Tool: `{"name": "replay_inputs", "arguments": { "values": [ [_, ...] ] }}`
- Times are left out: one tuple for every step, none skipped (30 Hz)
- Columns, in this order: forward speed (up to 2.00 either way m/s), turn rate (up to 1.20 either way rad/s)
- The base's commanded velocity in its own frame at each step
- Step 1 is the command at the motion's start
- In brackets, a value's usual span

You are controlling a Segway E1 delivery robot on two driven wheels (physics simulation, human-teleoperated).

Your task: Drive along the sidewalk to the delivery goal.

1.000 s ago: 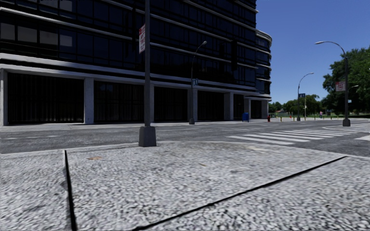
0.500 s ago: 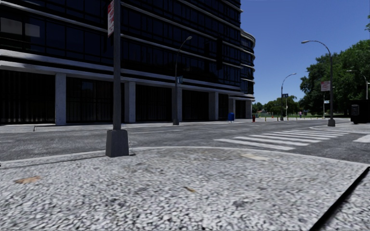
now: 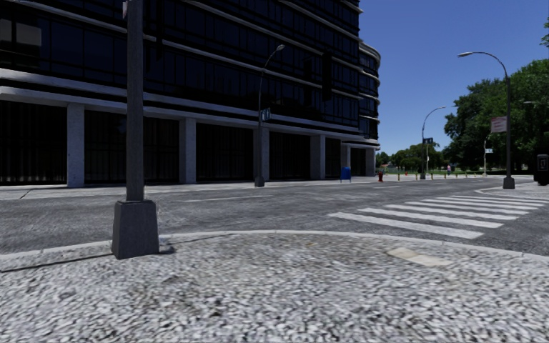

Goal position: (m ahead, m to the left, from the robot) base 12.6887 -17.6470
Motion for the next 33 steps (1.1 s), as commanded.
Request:
{"name": "replay_inputs", "arguments": {
  "values": [
    [2.00, -0.24],
    [2.00, -0.25],
    [2.00, -0.25],
    [2.00, -0.25],
    [2.00, -0.25],
    [2.00, -0.26],
    [2.00, -0.28],
    [2.00, -0.36],
    [2.00, -0.40],
    [2.00, -0.41],
    [2.00, -0.41],
    [2.00, -0.41],
    [2.00, -0.41],
    [2.00, -0.41],
    [2.00, -0.41],
    [2.00, -0.41],
    [2.00, -0.41],
    [2.00, -0.42],
    [2.00, -0.42],
    [2.00, -0.42],
    [2.00, -0.42],
    [2.00, -0.49],
    [2.00, -0.56],
    [2.00, -0.58],
    [2.00, -0.58],
    [2.00, -0.58],
    [2.00, -0.58],
    [2.00, -0.58],
    [2.00, -0.58],
    [2.00, -0.58],
    [2.00, -0.58],
    [2.00, -0.58],
    [2.00, -0.58]
  ]
}}
